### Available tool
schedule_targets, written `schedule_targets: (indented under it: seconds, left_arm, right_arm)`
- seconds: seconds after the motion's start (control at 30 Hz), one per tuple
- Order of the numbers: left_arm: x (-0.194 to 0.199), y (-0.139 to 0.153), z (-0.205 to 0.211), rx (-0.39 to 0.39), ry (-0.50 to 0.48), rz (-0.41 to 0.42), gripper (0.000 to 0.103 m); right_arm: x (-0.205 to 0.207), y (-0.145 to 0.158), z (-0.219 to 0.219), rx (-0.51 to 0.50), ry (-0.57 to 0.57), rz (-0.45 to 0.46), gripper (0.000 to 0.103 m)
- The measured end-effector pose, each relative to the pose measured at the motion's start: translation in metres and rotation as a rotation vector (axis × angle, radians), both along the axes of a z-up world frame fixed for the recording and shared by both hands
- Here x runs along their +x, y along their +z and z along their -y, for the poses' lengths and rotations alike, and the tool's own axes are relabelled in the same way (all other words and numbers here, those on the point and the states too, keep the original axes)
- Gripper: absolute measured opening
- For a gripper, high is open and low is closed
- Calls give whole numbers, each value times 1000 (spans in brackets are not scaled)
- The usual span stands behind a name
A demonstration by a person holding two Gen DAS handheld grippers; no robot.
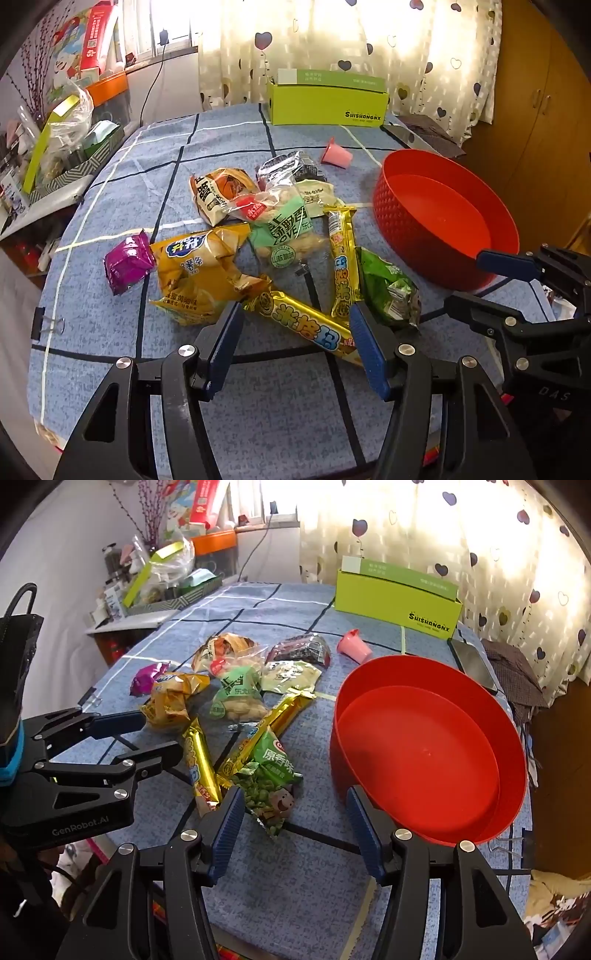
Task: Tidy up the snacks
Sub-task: 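Move left tool toward yellow chip bag while right tool approaches gold candy bar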
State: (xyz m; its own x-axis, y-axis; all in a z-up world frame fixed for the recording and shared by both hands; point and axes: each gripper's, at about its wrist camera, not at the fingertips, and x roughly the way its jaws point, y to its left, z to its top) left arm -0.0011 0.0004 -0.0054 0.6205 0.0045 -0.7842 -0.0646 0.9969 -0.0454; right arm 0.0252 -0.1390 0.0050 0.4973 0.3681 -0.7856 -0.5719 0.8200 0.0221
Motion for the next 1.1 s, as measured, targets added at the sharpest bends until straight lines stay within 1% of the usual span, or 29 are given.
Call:
schedule_targets:
  seconds: [0.23,0.4,0.77,0.9,1.1]
  left_arm:
    - [-4,-2,-6,-17,18,4,61]
    - [-5,-4,-5,-25,13,-2,61]
    - [-5,-7,-6,-24,23,-3,61]
    - [-7,-7,-6,-9,23,6,61]
    - [-9,-6,-12,-37,35,18,61]
  right_arm:
    - [1,0,0,2,9,-2,57]
    - [-1,-1,0,-2,16,0,57]
    - [-1,0,-1,0,20,3,57]
    - [-2,1,-1,2,20,4,57]
    - [-3,4,0,9,26,9,57]
